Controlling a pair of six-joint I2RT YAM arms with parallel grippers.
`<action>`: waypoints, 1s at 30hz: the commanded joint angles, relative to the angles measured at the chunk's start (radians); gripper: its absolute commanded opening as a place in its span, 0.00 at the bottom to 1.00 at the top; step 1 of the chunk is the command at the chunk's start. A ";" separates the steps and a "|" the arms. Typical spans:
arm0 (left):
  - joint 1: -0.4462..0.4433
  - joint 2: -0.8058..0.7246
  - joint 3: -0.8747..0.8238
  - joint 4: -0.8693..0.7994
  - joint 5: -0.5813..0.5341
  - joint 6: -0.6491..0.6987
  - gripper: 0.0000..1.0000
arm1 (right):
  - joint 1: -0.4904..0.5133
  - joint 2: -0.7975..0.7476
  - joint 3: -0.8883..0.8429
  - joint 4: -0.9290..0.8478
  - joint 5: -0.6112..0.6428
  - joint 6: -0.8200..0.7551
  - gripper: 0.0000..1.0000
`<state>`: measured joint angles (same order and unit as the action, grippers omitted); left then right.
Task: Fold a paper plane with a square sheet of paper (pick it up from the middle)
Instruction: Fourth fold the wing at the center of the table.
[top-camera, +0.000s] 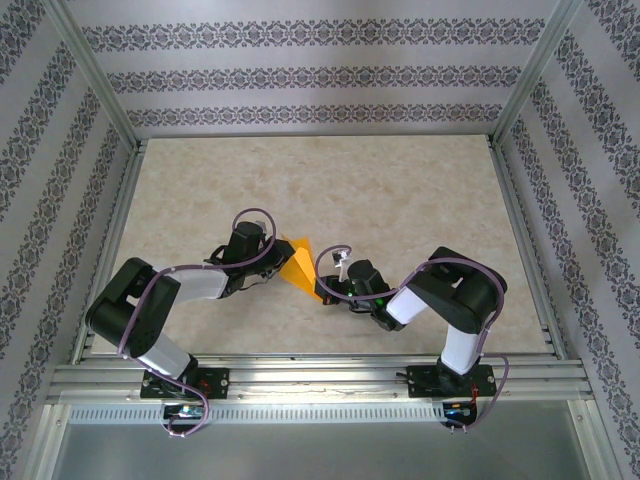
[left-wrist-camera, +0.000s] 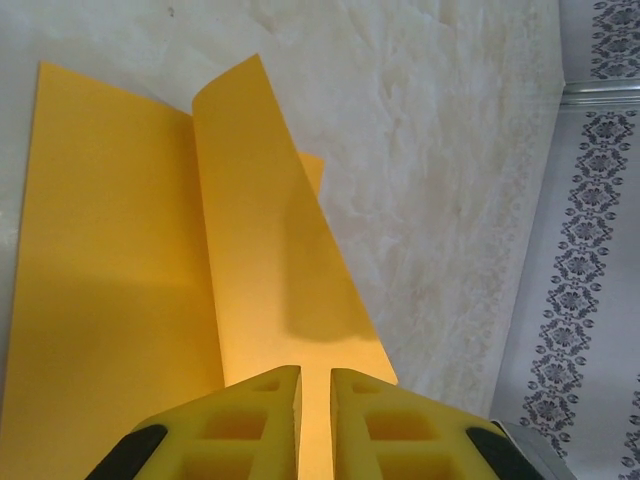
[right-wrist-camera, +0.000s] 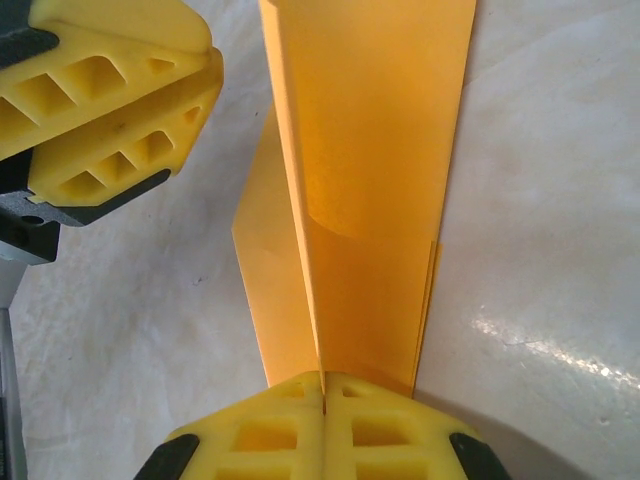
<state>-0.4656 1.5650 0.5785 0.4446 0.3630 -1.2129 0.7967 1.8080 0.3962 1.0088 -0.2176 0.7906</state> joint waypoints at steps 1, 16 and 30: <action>-0.014 0.018 0.015 0.050 0.019 0.001 0.16 | 0.010 0.011 -0.026 -0.064 0.046 0.025 0.00; -0.022 0.176 0.053 0.174 0.109 -0.020 0.10 | -0.003 0.006 -0.026 -0.089 0.040 0.047 0.00; -0.022 0.178 0.055 0.127 0.077 0.003 0.10 | -0.039 0.019 -0.003 -0.123 -0.032 0.088 0.00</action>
<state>-0.4782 1.7367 0.6243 0.5659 0.4519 -1.2175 0.7761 1.8072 0.4026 0.9947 -0.2459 0.8600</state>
